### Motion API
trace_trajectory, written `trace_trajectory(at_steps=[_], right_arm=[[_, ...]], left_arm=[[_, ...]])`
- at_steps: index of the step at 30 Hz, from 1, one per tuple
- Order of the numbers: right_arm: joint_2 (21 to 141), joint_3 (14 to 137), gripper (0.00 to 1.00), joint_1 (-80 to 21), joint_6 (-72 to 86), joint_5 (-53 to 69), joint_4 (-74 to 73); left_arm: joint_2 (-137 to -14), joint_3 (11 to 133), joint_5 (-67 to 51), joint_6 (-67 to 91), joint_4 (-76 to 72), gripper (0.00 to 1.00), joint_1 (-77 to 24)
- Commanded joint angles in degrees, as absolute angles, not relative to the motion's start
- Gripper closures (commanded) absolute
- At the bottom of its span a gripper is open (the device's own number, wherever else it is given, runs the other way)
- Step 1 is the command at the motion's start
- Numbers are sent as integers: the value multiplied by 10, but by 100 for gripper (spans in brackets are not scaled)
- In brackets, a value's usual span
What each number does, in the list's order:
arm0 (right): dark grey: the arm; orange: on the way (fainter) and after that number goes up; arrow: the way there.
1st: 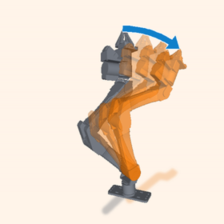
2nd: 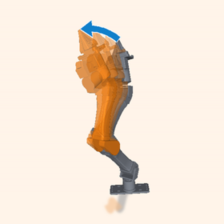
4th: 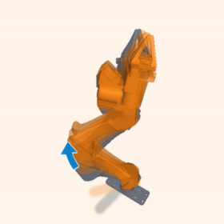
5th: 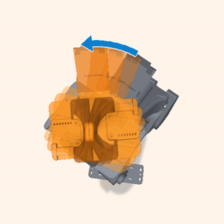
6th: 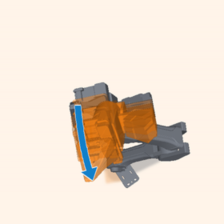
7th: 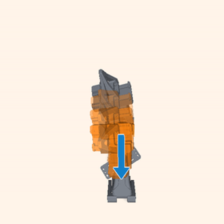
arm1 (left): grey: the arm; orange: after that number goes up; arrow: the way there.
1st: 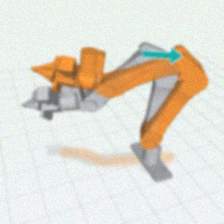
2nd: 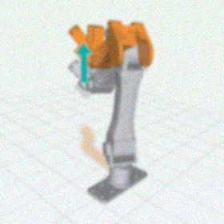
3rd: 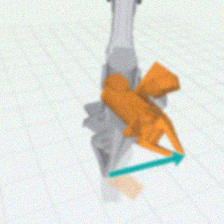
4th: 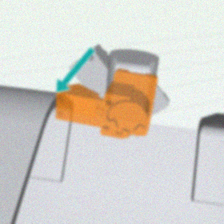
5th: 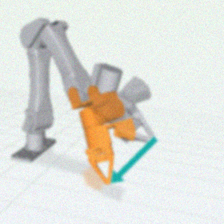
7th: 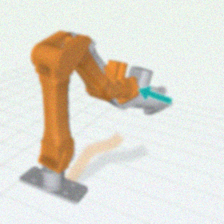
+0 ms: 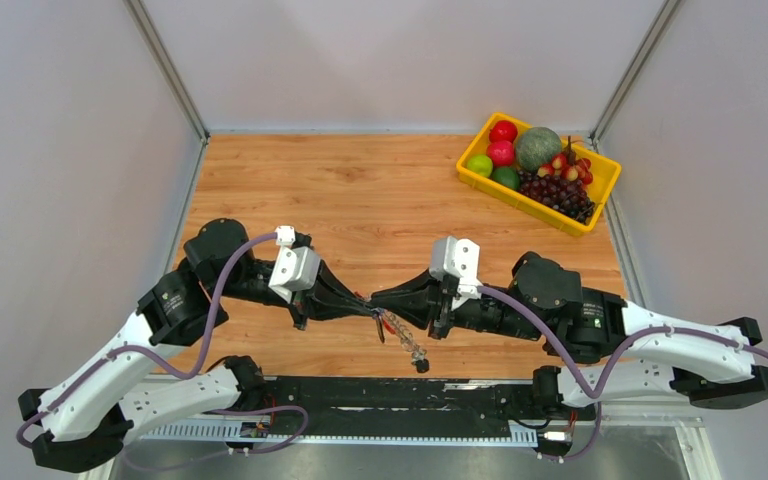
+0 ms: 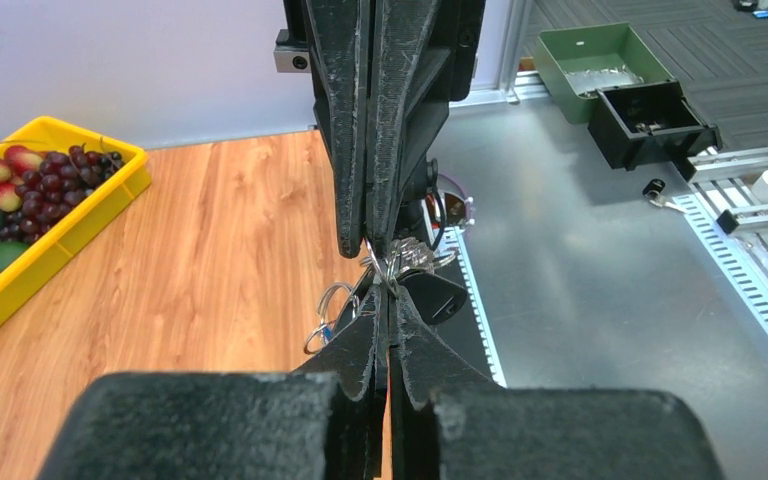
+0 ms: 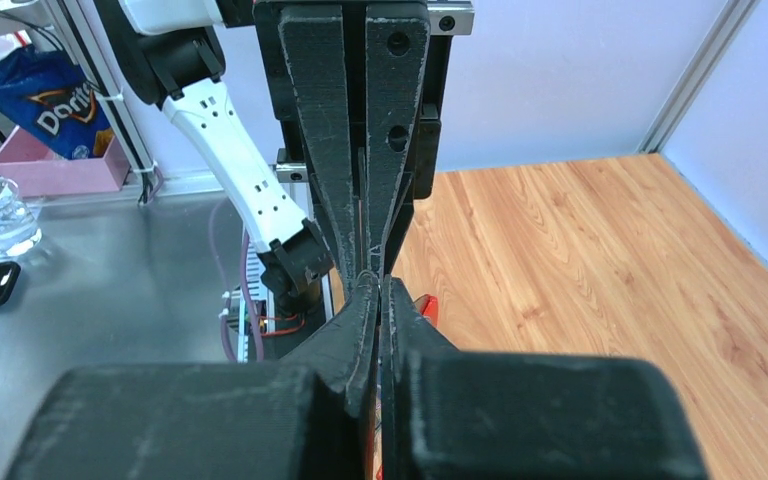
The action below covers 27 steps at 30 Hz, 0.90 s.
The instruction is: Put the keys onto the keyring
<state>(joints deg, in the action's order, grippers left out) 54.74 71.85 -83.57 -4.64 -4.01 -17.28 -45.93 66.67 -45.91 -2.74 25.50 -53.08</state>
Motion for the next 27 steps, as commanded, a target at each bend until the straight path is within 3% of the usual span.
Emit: trace_trajectory(at_steps=[1,6,8,14,17,27], right_arm=[[532,699,100,-838,-48,-24,-63],[525,691,100,-838,-44,-26,-58],[524,687,100,-838,-44,-34,-59],[516,677,100,-838,-42,-61,-68],[511,672,100,-838,-41,-71,-69],[507,653,100,-838,-45,-153,-85]], left_arm=[[-461,662,-474,-17,220,100,-532],[-456,660,-468,-15,216,100,-532],[-450,659,-458,-14,217,95,-532],[-422,647,-394,-17,229,73,-532],[-407,638,-330,-16,234,56,-532],[-382,608,-135,-10,228,34,-532]])
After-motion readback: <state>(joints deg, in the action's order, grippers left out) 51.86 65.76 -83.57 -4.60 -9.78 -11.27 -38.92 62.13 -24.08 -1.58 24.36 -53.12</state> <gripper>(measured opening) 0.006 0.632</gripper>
